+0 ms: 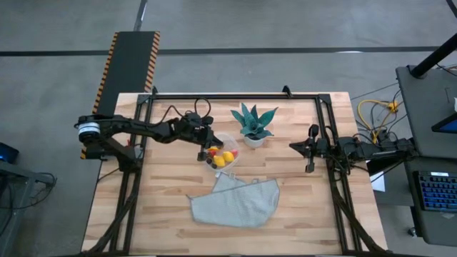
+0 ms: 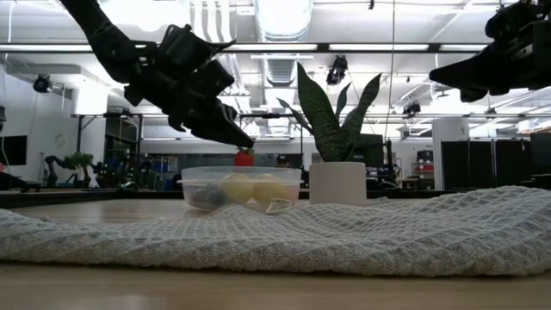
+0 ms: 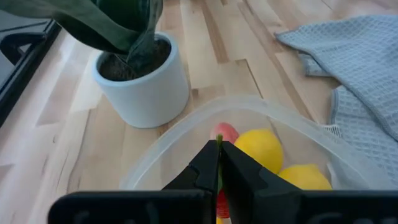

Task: Pick and placing Produce into tupperware
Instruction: Put the red strawberry into the container, then return to Home Position

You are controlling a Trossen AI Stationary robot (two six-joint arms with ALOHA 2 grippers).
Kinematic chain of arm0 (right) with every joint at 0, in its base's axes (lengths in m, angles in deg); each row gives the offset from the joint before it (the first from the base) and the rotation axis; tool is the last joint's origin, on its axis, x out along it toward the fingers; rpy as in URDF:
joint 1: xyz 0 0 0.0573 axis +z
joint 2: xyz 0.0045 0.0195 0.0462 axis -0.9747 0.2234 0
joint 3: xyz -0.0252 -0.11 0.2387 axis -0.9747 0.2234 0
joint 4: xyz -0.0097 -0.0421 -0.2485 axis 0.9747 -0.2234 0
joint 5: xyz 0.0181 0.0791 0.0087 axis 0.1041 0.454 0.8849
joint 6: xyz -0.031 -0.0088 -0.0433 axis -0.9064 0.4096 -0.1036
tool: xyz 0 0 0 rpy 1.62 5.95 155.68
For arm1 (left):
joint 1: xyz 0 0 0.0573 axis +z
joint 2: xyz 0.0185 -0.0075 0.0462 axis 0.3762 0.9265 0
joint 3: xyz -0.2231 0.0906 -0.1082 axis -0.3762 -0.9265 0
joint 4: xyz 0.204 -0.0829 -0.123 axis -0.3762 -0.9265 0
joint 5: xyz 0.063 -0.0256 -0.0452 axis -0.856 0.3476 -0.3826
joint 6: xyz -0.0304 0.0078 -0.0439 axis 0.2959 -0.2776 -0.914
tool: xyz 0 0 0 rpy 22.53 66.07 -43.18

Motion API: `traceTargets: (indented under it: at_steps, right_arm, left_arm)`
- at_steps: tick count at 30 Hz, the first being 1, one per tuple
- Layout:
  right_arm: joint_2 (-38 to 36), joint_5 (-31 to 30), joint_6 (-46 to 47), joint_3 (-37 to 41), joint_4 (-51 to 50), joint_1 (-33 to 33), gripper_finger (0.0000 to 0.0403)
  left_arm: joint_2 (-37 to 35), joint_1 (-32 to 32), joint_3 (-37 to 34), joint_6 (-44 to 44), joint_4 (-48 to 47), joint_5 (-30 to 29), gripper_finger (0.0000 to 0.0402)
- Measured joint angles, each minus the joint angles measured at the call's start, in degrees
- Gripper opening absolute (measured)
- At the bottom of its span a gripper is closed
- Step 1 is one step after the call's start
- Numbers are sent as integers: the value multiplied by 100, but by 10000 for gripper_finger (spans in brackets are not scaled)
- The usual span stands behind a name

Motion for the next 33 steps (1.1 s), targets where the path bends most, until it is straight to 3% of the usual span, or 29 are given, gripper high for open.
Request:
traceTargets:
  at_steps: [13, 22, 27, 33]
  right_arm:
    - [0, 0, 2, 0, -2, -2, 9]
    - [0, 0, 2, 0, 3, 1, 9]
    - [0, 0, 2, 0, 9, -1, 9]
    - [-2, 2, 2, 0, 66, -1, 9]
  left_arm:
    - [-40, 0, 11, 5, -11, 52, 5]
    - [-57, 0, 48, -166, -30, 152, 95]
    - [-260, -2, 206, -300, -28, 676, 104]
    - [-1010, -22, 375, -600, -38, 1400, 79]
